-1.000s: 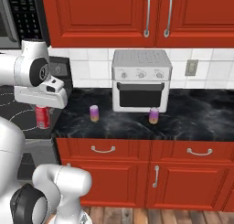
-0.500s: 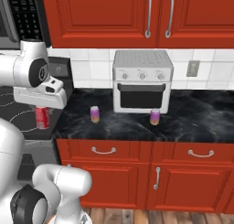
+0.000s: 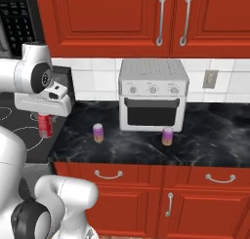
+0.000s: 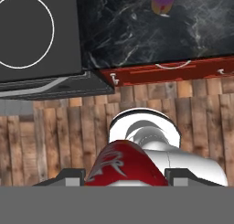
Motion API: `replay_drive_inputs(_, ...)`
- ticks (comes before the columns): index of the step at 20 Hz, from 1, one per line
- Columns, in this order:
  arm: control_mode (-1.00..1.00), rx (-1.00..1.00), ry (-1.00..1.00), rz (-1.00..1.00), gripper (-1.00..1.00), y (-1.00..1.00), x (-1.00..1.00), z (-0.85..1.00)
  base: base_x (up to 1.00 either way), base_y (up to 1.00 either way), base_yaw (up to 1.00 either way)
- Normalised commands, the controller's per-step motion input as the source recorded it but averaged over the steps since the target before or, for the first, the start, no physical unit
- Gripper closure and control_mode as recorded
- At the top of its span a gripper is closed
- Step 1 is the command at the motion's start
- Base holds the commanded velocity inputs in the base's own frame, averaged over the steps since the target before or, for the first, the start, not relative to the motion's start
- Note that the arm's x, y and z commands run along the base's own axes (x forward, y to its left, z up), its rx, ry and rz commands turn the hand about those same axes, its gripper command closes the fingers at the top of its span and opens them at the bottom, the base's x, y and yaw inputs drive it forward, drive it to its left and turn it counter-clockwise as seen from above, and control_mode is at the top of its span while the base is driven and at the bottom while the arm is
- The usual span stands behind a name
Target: Four empty soda cans are scattered around the kitchen. Gather all the cans and cluster them next to the stove for recycling.
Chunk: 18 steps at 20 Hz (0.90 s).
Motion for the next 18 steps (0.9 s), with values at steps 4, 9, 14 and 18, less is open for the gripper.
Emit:
replay_drive_inputs(4,1.0,0.0,0.0,0.0,1.0,0.0,0.0,0.0,0.42,0.07,0.0)
replay_drive_inputs(9,1.0,0.0,0.0,0.0,1.0,0.0,0.0,0.0,0.4,0.07,0.0)
replay_drive_inputs(14,1.0,0.0,0.0,0.0,1.0,0.0,0.0,0.0,0.06,0.02,0.0)
replay_drive_inputs(18,1.0,0.0,0.0,0.0,1.0,0.0,0.0,0.0,0.0,0.0,0.0)
